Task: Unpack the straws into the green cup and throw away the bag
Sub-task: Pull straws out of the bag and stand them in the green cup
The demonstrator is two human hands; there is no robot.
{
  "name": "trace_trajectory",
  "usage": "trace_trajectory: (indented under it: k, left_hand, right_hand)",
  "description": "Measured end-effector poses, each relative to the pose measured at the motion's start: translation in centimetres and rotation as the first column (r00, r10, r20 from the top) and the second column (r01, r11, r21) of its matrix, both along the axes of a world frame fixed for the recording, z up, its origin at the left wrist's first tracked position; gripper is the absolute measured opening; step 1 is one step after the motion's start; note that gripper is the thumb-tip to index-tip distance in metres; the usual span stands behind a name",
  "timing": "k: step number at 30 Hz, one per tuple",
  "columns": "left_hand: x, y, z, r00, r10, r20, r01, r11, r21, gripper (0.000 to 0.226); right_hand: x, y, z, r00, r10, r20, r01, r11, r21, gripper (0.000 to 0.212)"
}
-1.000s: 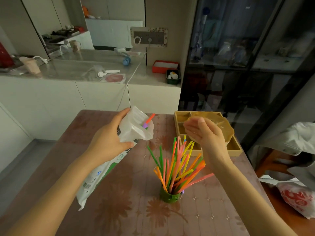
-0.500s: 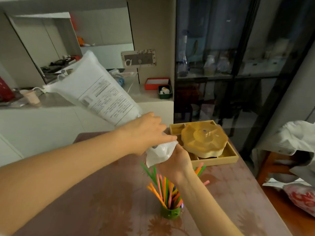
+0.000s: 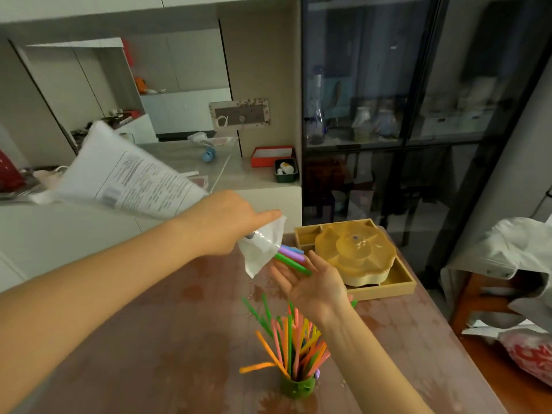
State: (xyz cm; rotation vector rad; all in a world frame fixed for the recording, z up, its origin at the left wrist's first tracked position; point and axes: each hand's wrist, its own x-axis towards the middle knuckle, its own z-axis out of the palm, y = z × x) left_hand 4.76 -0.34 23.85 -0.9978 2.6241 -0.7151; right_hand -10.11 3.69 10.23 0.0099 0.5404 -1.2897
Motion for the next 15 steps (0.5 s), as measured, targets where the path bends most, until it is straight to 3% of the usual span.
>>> trace_trajectory:
  k: [3, 7, 10, 13, 15]
  left_hand:
    - [1.8, 0.1, -1.2, 0.955, 0.162, -0.249, -0.136, 0.984, 0.117, 0.087]
    - [3.4, 0.0, -3.9, 0.769, 0.324, -0.551, -0.178, 0.936, 0.304, 0.087]
    - [3.3, 0.3, -5.7, 0.684, 0.401, -0.609, -0.161, 0.898, 0.410, 0.085]
    - [2.6, 1.0, -6.8, 0.647, 0.413, -0.641, -0.124, 0.887, 0.446, 0.082]
    - [2.2, 1.4, -7.3, 0.666, 0.384, -0.639, -0.118, 0.900, 0.419, 0.081]
  right_hand:
    - [-1.3, 0.2, 0.4, 0.996, -0.045, -0.074, 0.035, 0.992, -0.121, 0.034]
    - [-1.7, 0.6, 1.2, 0.995, -0.051, -0.086, 0.026, 0.963, -0.268, 0.075]
    - [-0.8, 0.6, 1.4, 0.998, -0.029, -0.063, 0.003, 0.925, -0.379, 0.096]
    - [0.9, 0.4, 2.1, 0.964, -0.015, -0.267, -0.098, 0.909, -0.404, 0.075]
    - [1.7, 0.1, 2.3, 0.932, -0.032, -0.362, -0.115, 0.919, -0.376, 0.077]
